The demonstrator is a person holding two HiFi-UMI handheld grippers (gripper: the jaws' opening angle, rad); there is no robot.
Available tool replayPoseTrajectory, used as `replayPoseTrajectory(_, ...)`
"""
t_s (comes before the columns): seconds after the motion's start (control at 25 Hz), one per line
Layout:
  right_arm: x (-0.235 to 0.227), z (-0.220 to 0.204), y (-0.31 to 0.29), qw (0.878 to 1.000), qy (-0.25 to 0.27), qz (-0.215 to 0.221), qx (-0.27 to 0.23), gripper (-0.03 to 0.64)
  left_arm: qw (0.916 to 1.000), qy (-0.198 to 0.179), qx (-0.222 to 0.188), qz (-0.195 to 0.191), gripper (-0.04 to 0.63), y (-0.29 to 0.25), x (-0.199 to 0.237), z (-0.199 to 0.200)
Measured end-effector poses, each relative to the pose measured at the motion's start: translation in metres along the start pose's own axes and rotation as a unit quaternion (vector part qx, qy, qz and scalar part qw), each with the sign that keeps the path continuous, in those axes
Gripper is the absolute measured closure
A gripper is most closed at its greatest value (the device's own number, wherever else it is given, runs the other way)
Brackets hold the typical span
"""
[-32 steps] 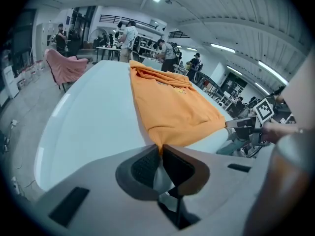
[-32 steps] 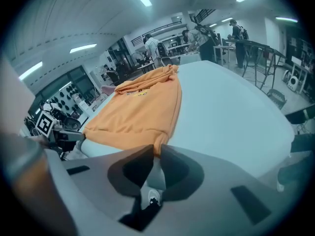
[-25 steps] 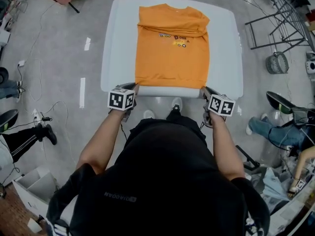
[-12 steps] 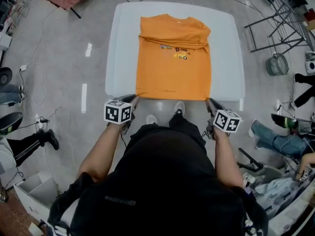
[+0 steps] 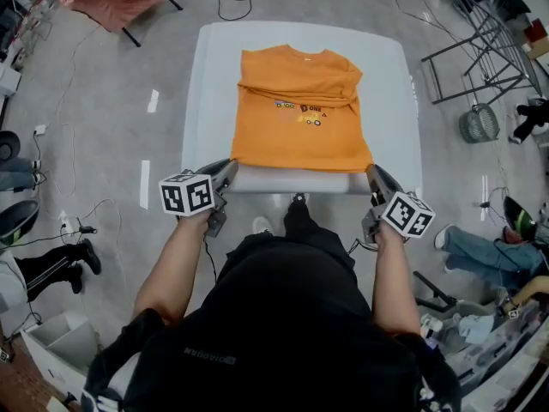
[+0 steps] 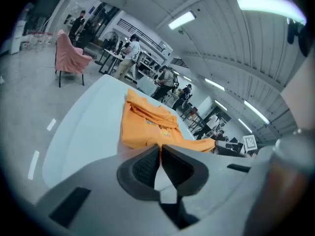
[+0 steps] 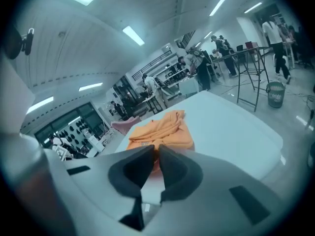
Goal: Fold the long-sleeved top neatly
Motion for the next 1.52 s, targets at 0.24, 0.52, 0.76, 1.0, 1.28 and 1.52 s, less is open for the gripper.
replayPoseTrajectory(0.24, 0.01, 0.063, -0.053, 0.999, 0.005, 0.032, -0.037, 0.58, 0.9973, 0.036, -0.063, -0.005, 0.58, -0.037, -0.007, 0.07)
replayPoseTrajectory(0.52, 0.007, 0.106, -0.123, 0.997, 0.024, 0.052, -0.044, 0.58, 0.9959, 0.003, -0.087, 0.021, 0.58, -0.088, 0.005, 0.134)
replayPoseTrajectory(0.76, 0.0, 0.134, -0.198, 0.998, 0.012, 0.052, -0.038, 0.578, 0.9949, 0.009, -0.087, 0.052, 0.579, -0.14, 0.031, 0.18)
replayPoseTrajectory(1.0, -0.017, 0.142, -0.259, 0.999, 0.003, 0.042, -0.019, 0.578, 0.9941, 0.009, -0.069, 0.083, 0.578, -0.185, 0.063, 0.204)
replayPoseTrajectory(1.28, -0.043, 0.116, -0.319, 0.999, 0.005, 0.016, 0.038, 0.577, 0.9893, 0.055, -0.039, 0.129, 0.579, -0.228, 0.11, 0.199)
replayPoseTrajectory(1.52, -0.06, 0.099, -0.354, 0.997, 0.006, 0.013, 0.073, 0.577, 0.9831, 0.069, -0.024, 0.168, 0.578, -0.256, 0.135, 0.19)
Point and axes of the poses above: the fingertips, and each gripper's own axes: y backward along the fingers, x to its left, z out of its top, the point moved 2 cm from there along y, backward along the fingers, and after that the axes turned 13 degrees about -x, right-handed, at the moved point
